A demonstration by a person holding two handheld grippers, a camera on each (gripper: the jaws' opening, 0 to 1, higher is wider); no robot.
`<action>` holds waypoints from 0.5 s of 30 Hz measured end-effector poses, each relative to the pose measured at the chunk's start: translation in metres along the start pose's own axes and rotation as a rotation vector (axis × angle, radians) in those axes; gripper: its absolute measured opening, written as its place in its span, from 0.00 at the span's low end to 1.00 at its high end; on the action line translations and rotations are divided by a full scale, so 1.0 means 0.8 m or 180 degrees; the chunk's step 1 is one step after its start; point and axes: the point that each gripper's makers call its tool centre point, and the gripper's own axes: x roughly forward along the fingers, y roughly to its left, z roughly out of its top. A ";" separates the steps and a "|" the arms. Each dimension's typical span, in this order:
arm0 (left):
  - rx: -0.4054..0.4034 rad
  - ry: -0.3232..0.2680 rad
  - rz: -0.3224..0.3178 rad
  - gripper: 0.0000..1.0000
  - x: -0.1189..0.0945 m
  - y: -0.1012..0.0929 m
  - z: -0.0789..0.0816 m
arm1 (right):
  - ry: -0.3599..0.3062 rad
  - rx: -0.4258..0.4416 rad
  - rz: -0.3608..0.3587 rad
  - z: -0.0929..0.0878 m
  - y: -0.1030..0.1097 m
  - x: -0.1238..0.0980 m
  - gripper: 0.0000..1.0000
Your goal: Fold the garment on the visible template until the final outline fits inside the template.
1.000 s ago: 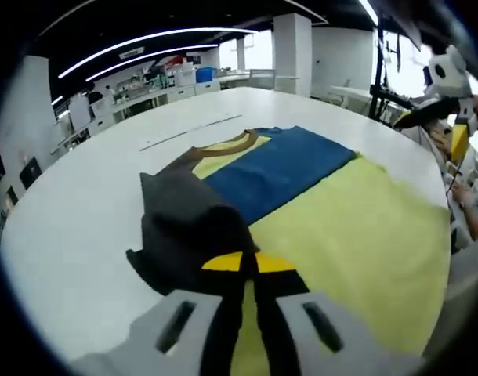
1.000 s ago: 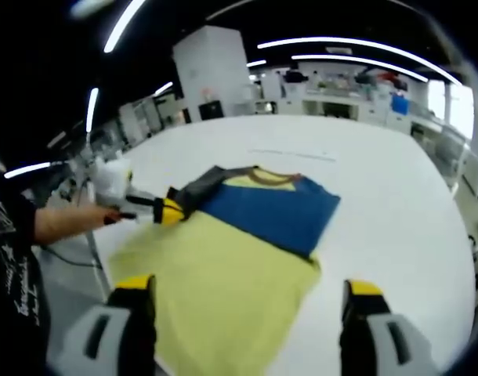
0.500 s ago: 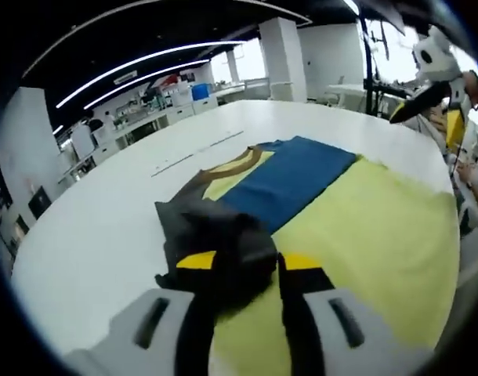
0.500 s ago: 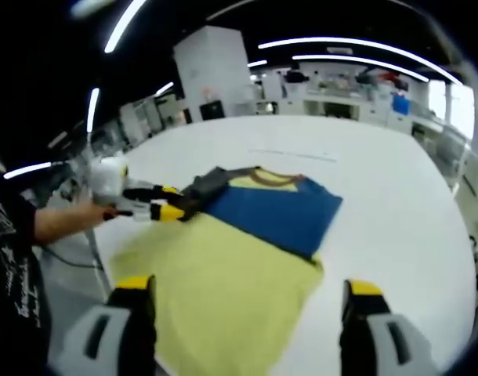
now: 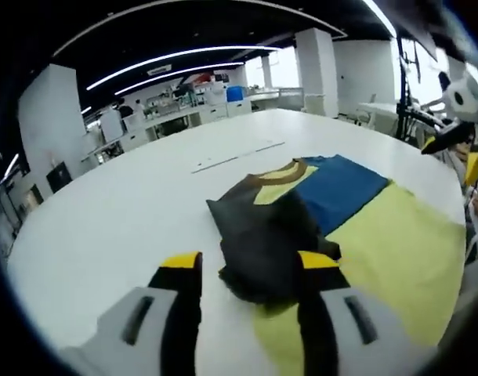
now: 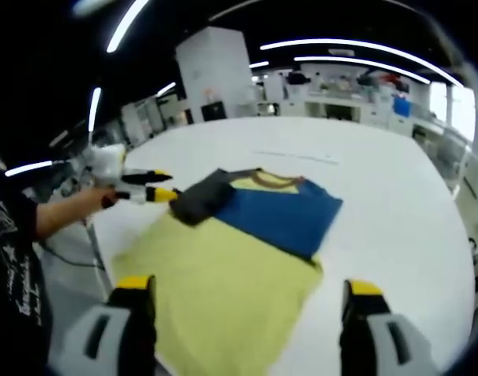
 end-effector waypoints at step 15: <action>-0.0621 0.0425 -0.0068 0.06 0.012 0.010 -0.030 | 0.0045 0.0048 -0.0032 -0.008 -0.004 0.002 0.99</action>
